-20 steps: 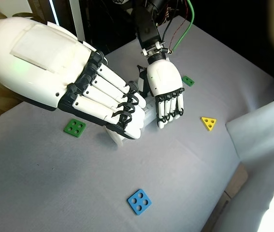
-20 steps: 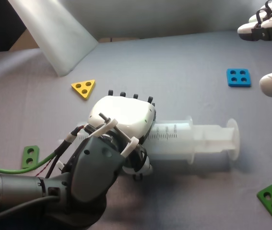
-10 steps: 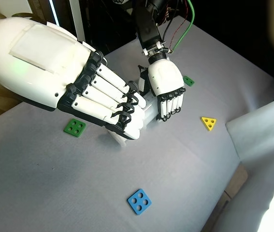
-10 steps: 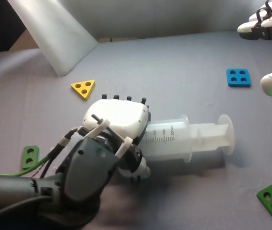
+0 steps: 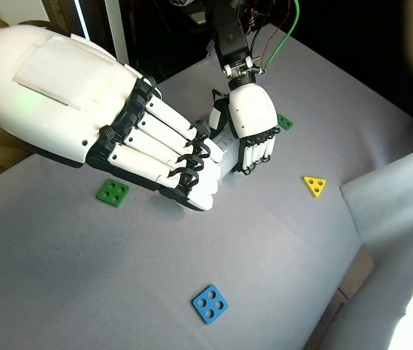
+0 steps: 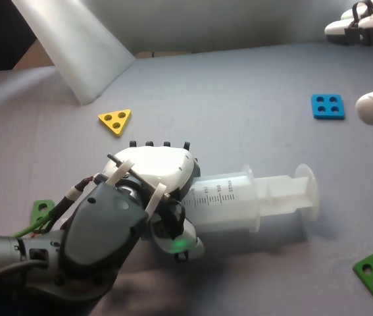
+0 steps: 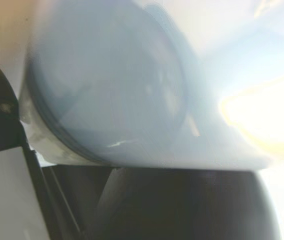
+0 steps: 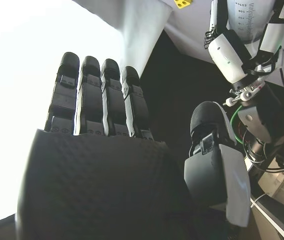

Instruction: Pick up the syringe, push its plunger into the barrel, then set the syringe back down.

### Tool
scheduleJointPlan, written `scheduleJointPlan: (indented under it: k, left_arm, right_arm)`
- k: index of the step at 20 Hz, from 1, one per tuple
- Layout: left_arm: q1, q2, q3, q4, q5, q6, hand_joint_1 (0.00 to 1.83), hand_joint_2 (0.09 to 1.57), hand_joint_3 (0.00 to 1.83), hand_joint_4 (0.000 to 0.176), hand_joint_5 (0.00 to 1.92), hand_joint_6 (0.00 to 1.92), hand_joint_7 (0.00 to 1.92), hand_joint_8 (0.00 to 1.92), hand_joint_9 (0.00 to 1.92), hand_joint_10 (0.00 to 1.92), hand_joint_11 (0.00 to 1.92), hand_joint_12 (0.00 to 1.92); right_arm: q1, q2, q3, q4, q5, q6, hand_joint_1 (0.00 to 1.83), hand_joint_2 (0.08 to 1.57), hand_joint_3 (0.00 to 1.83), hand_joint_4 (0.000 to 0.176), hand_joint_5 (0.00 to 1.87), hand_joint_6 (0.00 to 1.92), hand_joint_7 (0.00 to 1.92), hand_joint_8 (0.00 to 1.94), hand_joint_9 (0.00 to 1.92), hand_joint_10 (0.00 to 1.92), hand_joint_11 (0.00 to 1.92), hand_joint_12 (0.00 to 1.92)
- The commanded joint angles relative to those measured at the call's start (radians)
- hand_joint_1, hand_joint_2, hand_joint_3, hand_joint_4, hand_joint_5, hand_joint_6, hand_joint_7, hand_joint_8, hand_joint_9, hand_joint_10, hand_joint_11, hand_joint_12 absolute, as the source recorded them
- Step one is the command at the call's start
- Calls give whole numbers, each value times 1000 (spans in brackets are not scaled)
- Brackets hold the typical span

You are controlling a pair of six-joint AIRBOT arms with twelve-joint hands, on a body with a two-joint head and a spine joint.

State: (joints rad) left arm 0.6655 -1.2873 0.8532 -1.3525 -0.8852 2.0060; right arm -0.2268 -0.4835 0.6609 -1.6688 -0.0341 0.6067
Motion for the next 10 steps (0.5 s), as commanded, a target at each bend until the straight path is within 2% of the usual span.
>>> scheduleJointPlan:
  k: [1,3,5,8,10]
  left_arm:
    - [-22,12,-5,75,-36,-15,1383,1085,0,0,969,966,1112,703,938,1175,689,1156]
    - [-36,25,-11,73,-35,-31,1385,1079,0,0,979,968,1133,651,950,1143,690,1134]
    - [-53,41,-16,62,-24,-52,1384,1080,1,0,987,951,1125,695,932,1156,672,1153]
    - [-82,61,-32,45,-16,-60,1386,1078,0,0,986,936,1141,681,934,1151,682,1150]
    - [-103,83,-46,20,-1,-76,1386,1079,1,0,999,902,1116,751,929,1157,683,1168]
  right_arm:
    - [18,6,1,-2,-31,12,6,1251,2,0,177,1,146,1,98,1,0,220]
    - [20,10,1,-2,-38,30,5,1251,2,0,179,2,148,2,100,2,0,223]
    - [20,11,1,-2,-58,37,0,1215,0,0,171,0,145,0,98,0,0,251]
    - [25,11,1,-1,-84,60,0,1100,0,0,115,2,89,2,44,1,0,111]
    - [32,11,1,-1,-95,68,0,1037,0,0,50,0,13,0,2,0,0,9]
